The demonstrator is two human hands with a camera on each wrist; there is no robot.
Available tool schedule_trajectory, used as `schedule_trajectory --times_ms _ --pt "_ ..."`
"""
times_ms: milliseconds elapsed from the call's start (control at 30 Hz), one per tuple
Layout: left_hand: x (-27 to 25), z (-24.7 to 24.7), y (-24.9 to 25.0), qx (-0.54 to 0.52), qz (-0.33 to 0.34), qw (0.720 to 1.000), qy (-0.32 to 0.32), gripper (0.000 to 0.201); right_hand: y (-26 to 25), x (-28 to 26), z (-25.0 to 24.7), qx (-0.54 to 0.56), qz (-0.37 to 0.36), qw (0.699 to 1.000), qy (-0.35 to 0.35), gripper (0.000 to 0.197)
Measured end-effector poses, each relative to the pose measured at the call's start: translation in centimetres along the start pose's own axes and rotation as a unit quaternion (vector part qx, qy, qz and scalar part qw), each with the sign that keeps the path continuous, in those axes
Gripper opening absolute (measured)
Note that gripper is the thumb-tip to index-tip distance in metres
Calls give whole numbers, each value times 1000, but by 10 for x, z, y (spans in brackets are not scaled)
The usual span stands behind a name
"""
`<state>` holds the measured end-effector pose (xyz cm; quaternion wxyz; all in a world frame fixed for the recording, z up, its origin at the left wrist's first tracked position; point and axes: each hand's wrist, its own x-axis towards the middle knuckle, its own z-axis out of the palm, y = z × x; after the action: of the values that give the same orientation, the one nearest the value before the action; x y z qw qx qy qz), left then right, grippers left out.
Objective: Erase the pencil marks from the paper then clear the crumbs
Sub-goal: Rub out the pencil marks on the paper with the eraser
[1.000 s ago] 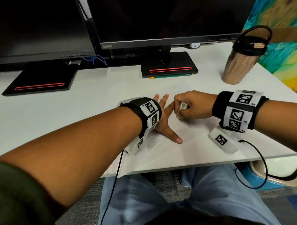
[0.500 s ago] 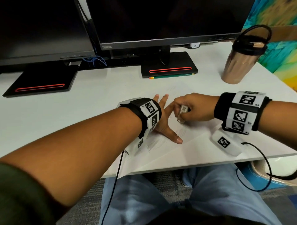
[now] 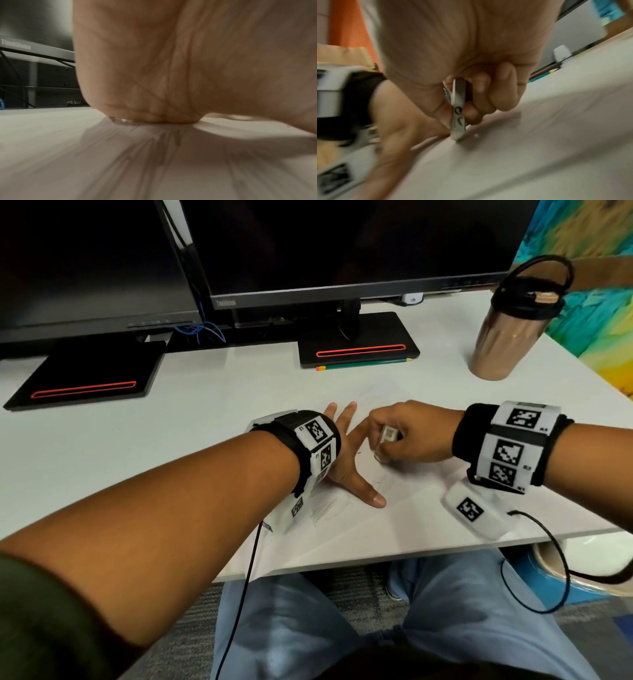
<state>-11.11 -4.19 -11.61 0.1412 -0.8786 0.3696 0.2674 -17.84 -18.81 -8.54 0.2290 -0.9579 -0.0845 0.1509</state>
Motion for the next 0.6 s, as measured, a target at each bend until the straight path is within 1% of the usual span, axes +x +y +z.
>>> schedule_trajectory --times_ms 33,133,167,267,300,367,500,600 --pt "0 0 -1 -1 -1 1000 2 144 1 0 -3 -6 1 1000 6 8" --pt "-2 -1 -2 -3 0 1000 -3 143 -7 -4 -5 -33 -12 998 -55 8" --pt "-2 -1 -2 0 2 1000 -6 143 -10 -6 -5 -29 -16 998 -54 7" --pt "-5 -4 -5 1 7 1000 0 145 -8 -4 -21 -33 -6 999 24 6" --pt "-6 -5 -5 -9 12 1000 9 146 -6 -2 -27 -36 4 999 33 6" --pt "-6 -8 -3 -31 20 999 22 144 -4 1 -32 -42 18 999 29 6" --pt "-1 -6 3 -8 13 1000 -4 140 1 9 -21 -39 41 998 29 7" --pt "1 -6 4 3 11 1000 -7 136 -1 9 -9 -44 25 999 14 7"
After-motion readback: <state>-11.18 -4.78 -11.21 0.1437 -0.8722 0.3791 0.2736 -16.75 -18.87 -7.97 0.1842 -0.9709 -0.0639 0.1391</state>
